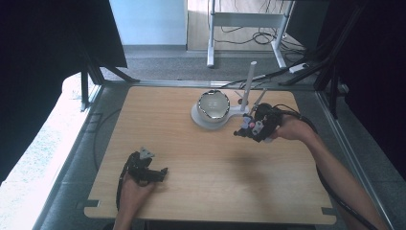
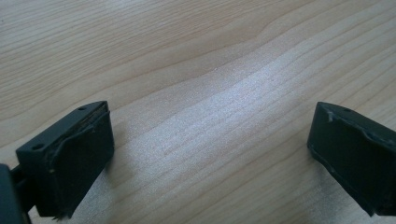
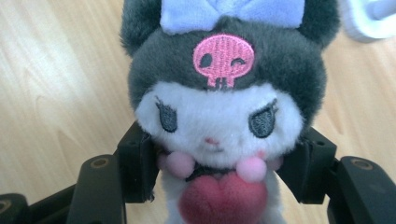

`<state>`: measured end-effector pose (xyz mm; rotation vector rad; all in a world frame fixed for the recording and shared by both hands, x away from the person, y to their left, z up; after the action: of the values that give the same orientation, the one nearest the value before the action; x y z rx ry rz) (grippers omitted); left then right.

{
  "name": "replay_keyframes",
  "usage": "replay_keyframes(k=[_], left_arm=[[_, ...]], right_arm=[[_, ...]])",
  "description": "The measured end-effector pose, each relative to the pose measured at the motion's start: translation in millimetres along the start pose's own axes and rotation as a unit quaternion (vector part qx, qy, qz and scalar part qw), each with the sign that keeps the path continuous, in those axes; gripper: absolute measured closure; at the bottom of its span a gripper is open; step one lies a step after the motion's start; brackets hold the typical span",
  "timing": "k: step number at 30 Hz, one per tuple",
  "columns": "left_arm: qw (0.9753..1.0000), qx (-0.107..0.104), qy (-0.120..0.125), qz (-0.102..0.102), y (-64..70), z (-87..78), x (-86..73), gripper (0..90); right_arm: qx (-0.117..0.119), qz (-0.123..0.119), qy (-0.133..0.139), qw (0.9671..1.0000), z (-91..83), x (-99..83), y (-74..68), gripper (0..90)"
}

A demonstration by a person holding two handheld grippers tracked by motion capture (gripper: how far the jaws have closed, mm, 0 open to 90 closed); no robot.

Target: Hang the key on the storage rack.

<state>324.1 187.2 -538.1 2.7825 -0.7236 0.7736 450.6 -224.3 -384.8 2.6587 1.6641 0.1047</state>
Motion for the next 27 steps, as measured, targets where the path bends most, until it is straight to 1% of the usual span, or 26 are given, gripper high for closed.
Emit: replay_keyframes(k=[4,7,11,13,14,15,16,23,27], left_arm=[[1.0000,0.000,0.001,-0.001,0.1,0.1,0.0,0.5],[1.0000,0.000,0.001,-0.001,0.2,0.2,0.0,0.5],[1.0000,0.000,0.001,-0.001,0.2,0.1,0.0,0.5],[1.0000,0.000,0.001,-0.001,0.1,0.2,0.0,0.5],[1.0000,-0.001,0.001,-0.001,0.1,0.1,0.1,0.5],[1.0000,0.000,0.001,-0.001,0.1,0.1,0.1,0.5],[1.0000,-0.001,0.001,-0.001,0.1,0.1,0.1,0.5],[1.0000,-0.001,0.001,-0.002,0.2,0.1,0.0,0.6],[1.0000,-0.001,0.001,-0.002,0.2,0.1,0.0,0.5]], right_arm=[[-0.011,0.018,0.005,0.9998,-8.8,-2.3,16.0,37.0],[-0.011,0.030,0.015,0.9994,-15.8,-4.3,25.8,37.2],[-0.024,0.044,0.016,0.9986,-25.2,-6.4,39.4,37.3],[-0.027,0.047,0.019,0.9984,-29.4,-7.1,45.2,37.3],[-0.027,0.055,0.021,0.9979,-33.6,-7.8,50.3,37.3],[-0.027,0.055,0.021,0.9979,-33.6,-7.8,50.3,37.3],[-0.031,0.056,0.022,0.9977,-35.1,-8.4,53.2,37.3],[-0.040,0.085,0.028,0.9952,-45.3,-14.7,73.6,37.3],[-0.047,0.104,0.029,0.9931,-50.3,-20.2,85.3,37.3]])
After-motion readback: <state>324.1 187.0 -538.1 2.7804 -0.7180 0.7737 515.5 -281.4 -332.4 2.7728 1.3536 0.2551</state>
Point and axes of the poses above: each handheld gripper's, and its own axes: z roughly forward along the jaws, x roughly out of its top, y roughly to its right, the point moved 2 cm from there along z, roughly forward along the jaws, and after that the axes turned 10 degrees about -y, right-handed, at the moved point
